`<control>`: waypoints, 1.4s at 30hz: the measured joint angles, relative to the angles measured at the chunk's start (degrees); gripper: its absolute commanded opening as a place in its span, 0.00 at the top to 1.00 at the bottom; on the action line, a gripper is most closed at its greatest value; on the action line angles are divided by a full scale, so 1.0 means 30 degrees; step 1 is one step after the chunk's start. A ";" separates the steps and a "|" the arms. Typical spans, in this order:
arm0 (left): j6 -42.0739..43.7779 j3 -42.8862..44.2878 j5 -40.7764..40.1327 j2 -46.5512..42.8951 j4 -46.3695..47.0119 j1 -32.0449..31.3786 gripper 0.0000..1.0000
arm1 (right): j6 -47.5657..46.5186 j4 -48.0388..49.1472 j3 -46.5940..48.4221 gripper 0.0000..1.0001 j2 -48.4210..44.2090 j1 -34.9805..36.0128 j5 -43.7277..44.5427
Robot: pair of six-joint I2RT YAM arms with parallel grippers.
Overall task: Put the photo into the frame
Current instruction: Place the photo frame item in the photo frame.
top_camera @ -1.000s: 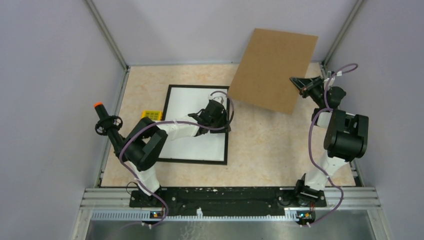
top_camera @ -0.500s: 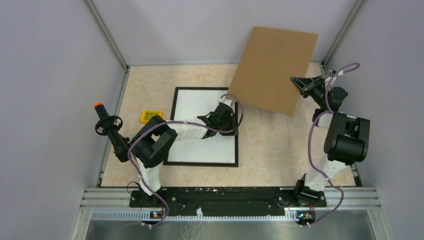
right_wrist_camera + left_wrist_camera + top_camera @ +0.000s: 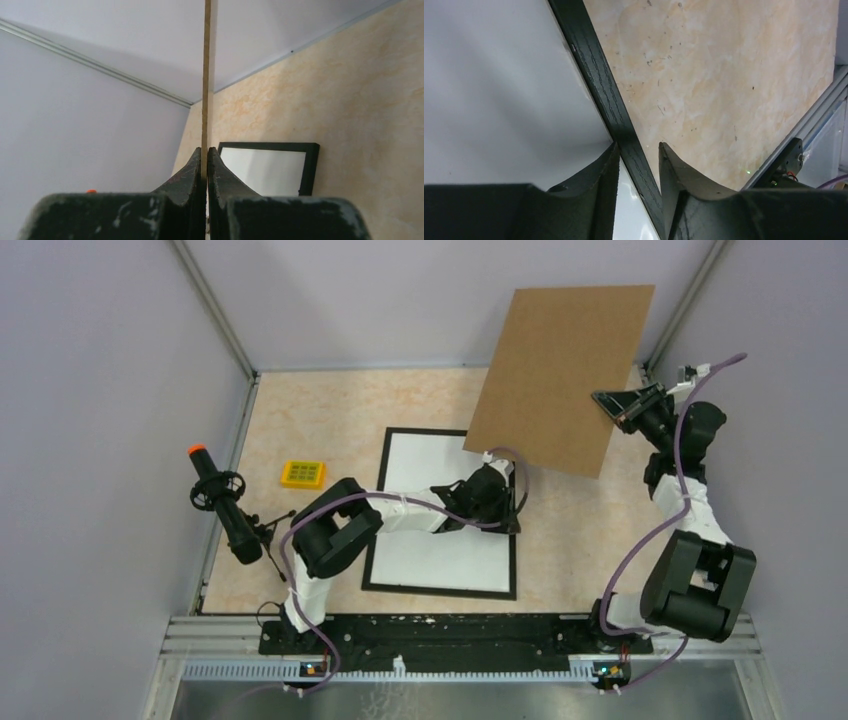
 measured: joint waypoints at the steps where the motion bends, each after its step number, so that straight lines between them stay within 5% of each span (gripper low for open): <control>1: 0.0036 0.0015 0.0117 0.0000 0.0007 -0.0087 0.45 | -0.0714 -0.1239 0.0328 1.00 -0.0466 -0.0007 0.0080; 4: 0.0328 -0.0109 0.0372 -0.0328 0.0087 -0.0197 0.20 | -0.2419 -0.4386 0.1202 1.00 -0.1552 -0.0007 0.0466; 8: 0.1326 -0.2033 0.0233 -0.2943 -0.0466 -0.0262 0.02 | -0.4087 -0.7249 0.1566 1.00 -0.2973 0.0124 0.0889; 15: 0.3381 -0.5843 -0.2601 -1.3639 -0.3191 0.0765 0.01 | -0.6754 -1.2007 0.1836 1.00 -0.4029 0.1421 0.1326; 21: 0.3723 -0.9617 -0.4320 -2.1136 -0.4561 0.7424 0.02 | -0.6222 -1.2808 0.0925 1.00 -0.5166 0.3679 0.1705; 24: 0.3417 -1.0404 -0.4736 -2.0895 -0.6018 0.9770 0.02 | -0.4881 -1.1759 -0.0131 1.00 -0.5552 0.6040 0.1705; 29: 0.2703 -1.0724 -0.4750 -1.8010 -0.6907 1.0783 0.02 | -0.2433 -0.9602 -0.2659 1.00 -0.5581 0.8808 0.1814; 42: 0.1326 -1.4994 -0.0313 -1.6917 -0.1996 1.3355 0.02 | 0.0510 -0.5544 -0.6870 1.00 -0.5158 1.0244 0.4211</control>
